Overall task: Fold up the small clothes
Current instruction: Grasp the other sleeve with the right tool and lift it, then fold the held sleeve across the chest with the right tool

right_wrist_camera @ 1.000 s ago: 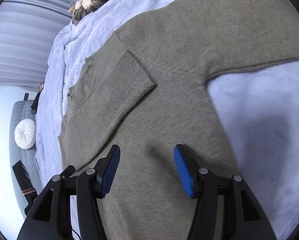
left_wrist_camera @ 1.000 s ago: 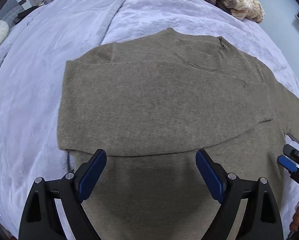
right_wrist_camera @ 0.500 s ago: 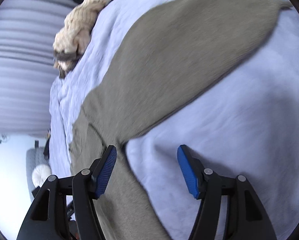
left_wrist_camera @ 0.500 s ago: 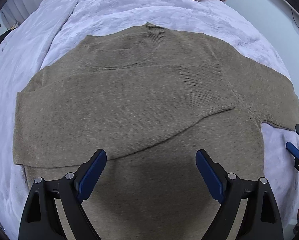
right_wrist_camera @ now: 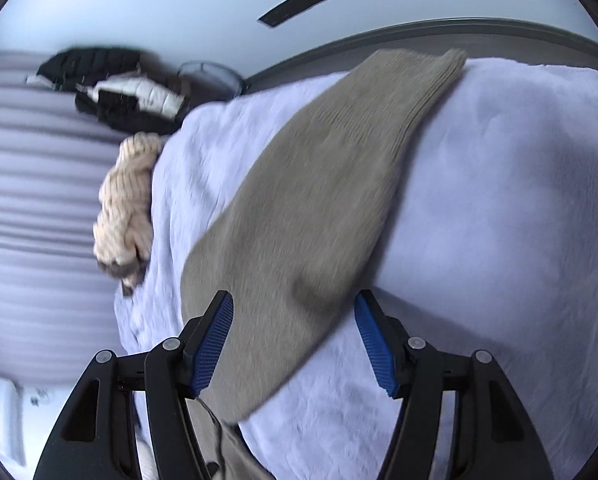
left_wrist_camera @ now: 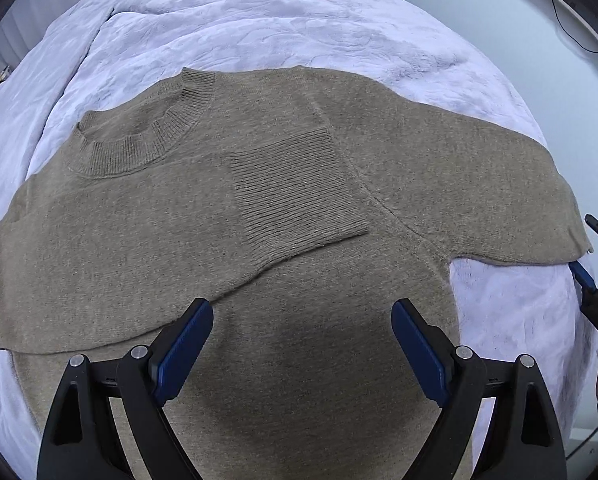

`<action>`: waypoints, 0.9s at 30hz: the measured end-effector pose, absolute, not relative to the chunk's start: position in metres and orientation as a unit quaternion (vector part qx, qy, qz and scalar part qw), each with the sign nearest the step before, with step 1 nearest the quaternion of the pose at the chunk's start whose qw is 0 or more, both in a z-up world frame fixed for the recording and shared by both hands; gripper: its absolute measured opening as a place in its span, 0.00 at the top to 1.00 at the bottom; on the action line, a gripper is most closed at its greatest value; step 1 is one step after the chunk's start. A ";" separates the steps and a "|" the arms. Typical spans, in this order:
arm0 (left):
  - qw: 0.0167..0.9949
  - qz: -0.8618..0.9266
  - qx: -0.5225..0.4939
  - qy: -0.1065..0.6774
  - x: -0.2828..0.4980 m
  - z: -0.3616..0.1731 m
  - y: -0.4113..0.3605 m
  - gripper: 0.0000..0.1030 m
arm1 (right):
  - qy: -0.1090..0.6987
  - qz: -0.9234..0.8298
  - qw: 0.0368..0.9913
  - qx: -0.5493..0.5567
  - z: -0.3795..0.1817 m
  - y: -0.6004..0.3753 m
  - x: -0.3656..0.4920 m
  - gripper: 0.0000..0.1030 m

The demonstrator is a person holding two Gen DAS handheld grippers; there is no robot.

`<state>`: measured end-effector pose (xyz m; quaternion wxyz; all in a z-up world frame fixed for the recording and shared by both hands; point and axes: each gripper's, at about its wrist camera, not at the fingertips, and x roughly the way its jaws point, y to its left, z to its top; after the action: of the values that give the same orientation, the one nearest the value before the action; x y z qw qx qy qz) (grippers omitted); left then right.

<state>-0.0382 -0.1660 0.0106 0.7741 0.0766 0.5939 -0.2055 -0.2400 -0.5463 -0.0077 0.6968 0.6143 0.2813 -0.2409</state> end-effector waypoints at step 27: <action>0.823 -0.086 -0.001 0.562 0.007 0.018 -0.002 0.11 | 0.412 0.145 0.831 0.343 0.092 -0.311 -0.019 0.93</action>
<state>0.0071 -0.0020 0.0181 0.8227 -0.0009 0.5618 -0.0864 -0.0191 -0.3105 0.0919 0.8314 0.3434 0.4121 0.1451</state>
